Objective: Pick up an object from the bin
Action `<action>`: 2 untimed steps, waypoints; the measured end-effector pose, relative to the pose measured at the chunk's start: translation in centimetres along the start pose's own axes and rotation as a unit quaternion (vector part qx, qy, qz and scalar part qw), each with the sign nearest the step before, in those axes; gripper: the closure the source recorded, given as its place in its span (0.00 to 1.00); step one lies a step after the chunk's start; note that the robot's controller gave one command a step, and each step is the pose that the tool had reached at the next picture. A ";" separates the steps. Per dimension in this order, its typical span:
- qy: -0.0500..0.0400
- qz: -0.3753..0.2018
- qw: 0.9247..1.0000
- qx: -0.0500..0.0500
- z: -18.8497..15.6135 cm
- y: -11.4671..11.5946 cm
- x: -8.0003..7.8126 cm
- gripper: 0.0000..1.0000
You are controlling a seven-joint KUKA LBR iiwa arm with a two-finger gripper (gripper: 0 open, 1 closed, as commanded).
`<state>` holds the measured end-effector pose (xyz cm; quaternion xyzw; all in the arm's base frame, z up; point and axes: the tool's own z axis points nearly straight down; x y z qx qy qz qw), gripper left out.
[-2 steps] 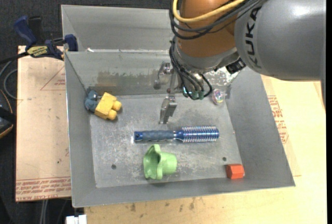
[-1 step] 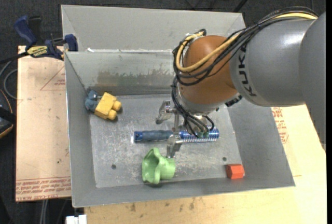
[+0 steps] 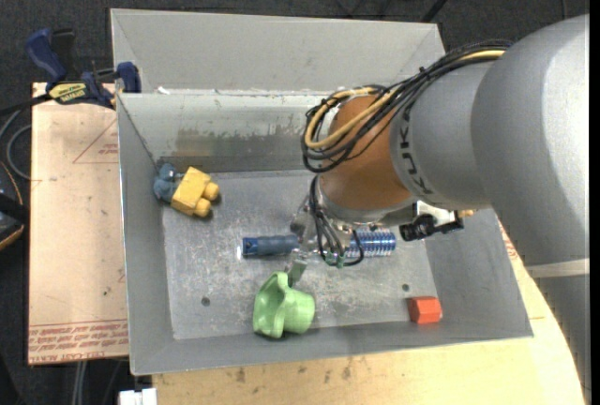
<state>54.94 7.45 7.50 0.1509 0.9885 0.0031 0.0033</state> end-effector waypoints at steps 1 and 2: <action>-0.004 0.001 1.000 -0.002 -0.3 0.1 -0.2 1.00; 0.000 -0.023 1.000 0.001 -13.9 1.8 1.2 1.00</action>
Offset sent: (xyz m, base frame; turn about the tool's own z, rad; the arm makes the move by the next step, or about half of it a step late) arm 0.0000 0.0000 0.0000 0.0000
